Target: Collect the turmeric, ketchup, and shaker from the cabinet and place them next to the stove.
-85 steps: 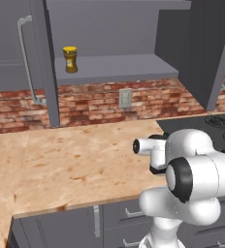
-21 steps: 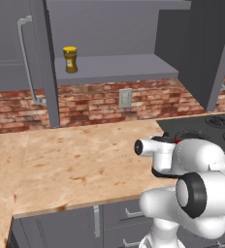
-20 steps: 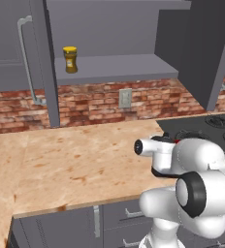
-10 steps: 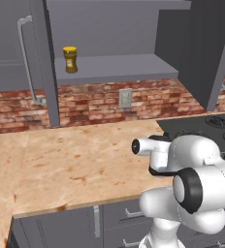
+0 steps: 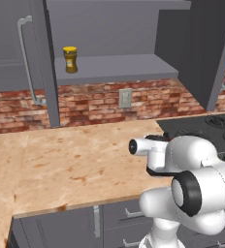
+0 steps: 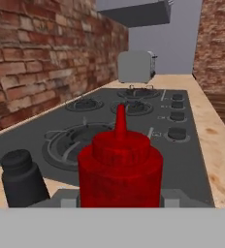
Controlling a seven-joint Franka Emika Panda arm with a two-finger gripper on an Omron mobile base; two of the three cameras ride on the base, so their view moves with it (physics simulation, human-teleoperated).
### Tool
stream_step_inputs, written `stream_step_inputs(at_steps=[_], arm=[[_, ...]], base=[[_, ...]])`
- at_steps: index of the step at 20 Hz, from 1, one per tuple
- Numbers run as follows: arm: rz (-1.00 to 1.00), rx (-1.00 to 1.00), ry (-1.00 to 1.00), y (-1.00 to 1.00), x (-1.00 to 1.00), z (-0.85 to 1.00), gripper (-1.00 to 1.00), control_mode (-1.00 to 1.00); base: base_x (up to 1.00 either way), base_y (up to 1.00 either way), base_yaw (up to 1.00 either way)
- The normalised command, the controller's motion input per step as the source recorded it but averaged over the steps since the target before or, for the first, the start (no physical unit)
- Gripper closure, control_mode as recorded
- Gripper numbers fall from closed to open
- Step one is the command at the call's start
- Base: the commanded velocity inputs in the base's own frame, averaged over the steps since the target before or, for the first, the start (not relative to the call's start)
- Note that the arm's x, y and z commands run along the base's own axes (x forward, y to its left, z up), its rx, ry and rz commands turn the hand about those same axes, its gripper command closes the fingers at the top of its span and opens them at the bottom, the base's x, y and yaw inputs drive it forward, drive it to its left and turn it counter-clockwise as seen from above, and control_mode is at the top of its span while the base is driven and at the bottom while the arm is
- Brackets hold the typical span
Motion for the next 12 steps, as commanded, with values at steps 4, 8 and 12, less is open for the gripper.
stream_step_inputs(at_steps=[4,8,12], arm=[[-0.01,0.0,-0.18,0.14,0.0,-0.28,-1.0,-1.0],[-0.01,0.0,-0.17,0.06,0.0,-0.26,-1.0,-1.0],[-0.02,-0.01,-0.16,0.08,-0.01,-0.29,-1.0,-1.0]], base=[[0.0,0.0,0.0],[0.0,0.0,0.0],[0.0,0.0,0.0]])
